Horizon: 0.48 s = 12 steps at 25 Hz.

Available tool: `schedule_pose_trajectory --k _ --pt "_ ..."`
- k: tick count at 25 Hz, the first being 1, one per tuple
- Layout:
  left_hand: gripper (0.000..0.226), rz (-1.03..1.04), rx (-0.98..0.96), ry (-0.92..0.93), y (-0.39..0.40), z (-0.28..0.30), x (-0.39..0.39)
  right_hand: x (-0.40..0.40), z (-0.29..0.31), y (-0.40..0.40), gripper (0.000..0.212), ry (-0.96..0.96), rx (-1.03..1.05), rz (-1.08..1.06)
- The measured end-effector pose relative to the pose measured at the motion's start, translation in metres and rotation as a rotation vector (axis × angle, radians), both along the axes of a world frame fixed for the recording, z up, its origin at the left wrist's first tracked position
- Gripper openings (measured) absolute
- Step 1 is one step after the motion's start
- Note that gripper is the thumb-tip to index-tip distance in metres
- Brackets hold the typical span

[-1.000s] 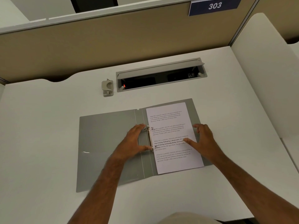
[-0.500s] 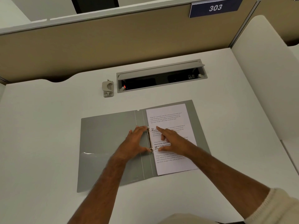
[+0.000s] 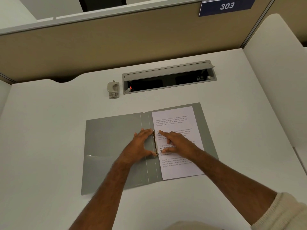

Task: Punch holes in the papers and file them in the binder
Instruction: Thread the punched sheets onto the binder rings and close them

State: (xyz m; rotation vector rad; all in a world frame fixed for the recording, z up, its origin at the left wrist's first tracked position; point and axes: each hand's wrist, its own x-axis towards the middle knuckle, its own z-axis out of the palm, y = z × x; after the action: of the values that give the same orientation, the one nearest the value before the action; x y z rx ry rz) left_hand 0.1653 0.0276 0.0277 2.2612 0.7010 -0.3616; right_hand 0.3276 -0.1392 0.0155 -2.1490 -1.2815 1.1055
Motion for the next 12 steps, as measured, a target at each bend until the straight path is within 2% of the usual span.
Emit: schedule_pose_trajectory --k 12 --pt "0.11 -0.001 0.016 0.003 -0.0009 0.0063 0.0004 -0.0024 -0.0041 -0.0002 0.09 -0.068 -0.005 0.023"
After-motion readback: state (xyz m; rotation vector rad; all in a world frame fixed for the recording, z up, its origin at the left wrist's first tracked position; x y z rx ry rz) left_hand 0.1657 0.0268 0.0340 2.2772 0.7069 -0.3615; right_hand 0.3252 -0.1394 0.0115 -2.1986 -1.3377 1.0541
